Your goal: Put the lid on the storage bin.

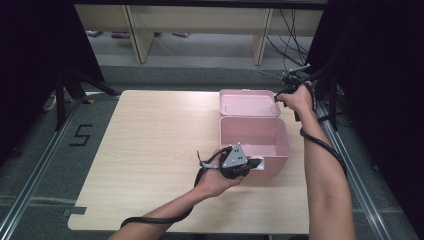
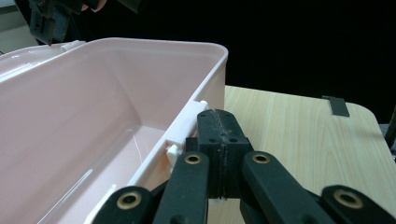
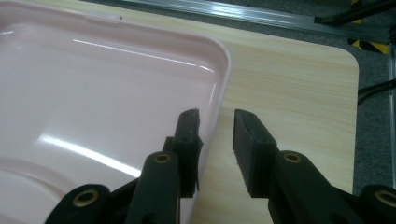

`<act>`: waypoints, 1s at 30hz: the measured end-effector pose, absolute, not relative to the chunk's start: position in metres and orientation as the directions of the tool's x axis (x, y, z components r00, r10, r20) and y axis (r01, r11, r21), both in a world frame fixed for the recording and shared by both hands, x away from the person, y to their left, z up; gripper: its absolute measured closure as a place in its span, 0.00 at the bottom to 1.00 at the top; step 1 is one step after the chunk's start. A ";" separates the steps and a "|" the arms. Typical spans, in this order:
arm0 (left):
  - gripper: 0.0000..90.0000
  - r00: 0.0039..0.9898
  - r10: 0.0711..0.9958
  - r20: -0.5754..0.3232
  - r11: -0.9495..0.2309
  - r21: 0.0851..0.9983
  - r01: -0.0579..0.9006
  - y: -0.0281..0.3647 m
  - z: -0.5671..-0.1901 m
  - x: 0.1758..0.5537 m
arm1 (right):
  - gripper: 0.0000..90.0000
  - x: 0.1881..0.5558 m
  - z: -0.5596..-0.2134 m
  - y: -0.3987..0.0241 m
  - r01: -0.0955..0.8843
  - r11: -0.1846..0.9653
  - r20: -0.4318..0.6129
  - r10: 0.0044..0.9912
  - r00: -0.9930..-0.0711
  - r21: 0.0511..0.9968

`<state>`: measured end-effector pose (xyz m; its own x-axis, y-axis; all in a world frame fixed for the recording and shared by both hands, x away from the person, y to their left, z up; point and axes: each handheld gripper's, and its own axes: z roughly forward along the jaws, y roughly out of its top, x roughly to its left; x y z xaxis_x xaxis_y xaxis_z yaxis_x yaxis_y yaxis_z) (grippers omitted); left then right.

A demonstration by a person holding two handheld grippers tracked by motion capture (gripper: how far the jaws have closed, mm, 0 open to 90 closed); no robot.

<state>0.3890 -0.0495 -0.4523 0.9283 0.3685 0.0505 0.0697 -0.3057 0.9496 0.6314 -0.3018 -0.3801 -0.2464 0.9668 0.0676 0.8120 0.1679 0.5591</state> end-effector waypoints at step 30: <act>1.00 0.929 0.370 0.027 -0.314 0.944 0.098 -0.055 -0.459 0.389 | 0.93 0.646 -0.397 -0.289 0.863 0.090 0.092 0.984 -0.156 0.497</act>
<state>0.3888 -0.0552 -0.4587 0.9288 0.3697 0.0267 0.0979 -0.3142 0.9443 0.6461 -0.2886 -0.3968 -0.1555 0.9835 0.0924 0.8633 0.0898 0.4966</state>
